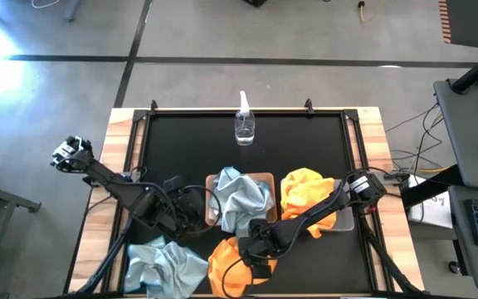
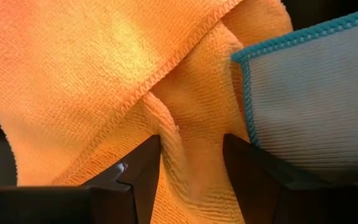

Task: Sort microfiber towel by color & place in baskets
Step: Put the orange towel into the transparent bin

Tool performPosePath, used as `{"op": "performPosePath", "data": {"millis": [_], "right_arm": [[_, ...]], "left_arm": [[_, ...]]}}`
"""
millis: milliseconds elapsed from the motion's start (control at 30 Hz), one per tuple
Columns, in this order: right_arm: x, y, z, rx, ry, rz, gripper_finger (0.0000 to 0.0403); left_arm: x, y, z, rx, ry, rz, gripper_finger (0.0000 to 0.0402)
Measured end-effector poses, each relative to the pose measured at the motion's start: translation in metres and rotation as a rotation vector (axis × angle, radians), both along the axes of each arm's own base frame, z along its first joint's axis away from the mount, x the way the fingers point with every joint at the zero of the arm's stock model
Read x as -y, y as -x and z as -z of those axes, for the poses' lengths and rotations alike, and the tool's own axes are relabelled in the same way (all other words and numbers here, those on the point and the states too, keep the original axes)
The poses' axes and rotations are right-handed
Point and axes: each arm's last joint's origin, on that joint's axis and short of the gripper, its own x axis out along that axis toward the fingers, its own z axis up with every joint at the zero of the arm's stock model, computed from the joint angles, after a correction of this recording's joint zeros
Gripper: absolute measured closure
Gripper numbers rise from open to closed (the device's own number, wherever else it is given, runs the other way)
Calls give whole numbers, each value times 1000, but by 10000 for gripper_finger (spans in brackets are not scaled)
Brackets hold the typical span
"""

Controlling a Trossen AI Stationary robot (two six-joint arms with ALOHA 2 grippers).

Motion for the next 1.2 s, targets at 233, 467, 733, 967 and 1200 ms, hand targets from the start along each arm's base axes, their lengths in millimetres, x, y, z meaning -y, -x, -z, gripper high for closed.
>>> {"op": "performPosePath", "data": {"millis": [233, 467, 733, 967, 1200], "right_arm": [[0, 0, 0, -7, -1, -1, 274], [0, 1, 0, -9, -4, -1, 345], [-1, 2, -7, -24, -74, 4, 393], [-4, 8, -33, 17, -135, 6, 394], [-3, 18, -77, 144, -172, 4, 394]], "left_arm": [[1, 1, 0, 0, 0, 5, 288], [1, 1, 0, 1, 0, 5, 288], [1, 1, 0, 0, -1, 5, 288], [2, 1, 0, 1, -2, 6, 288], [2, 1, 0, 1, -2, 6, 288]]}}
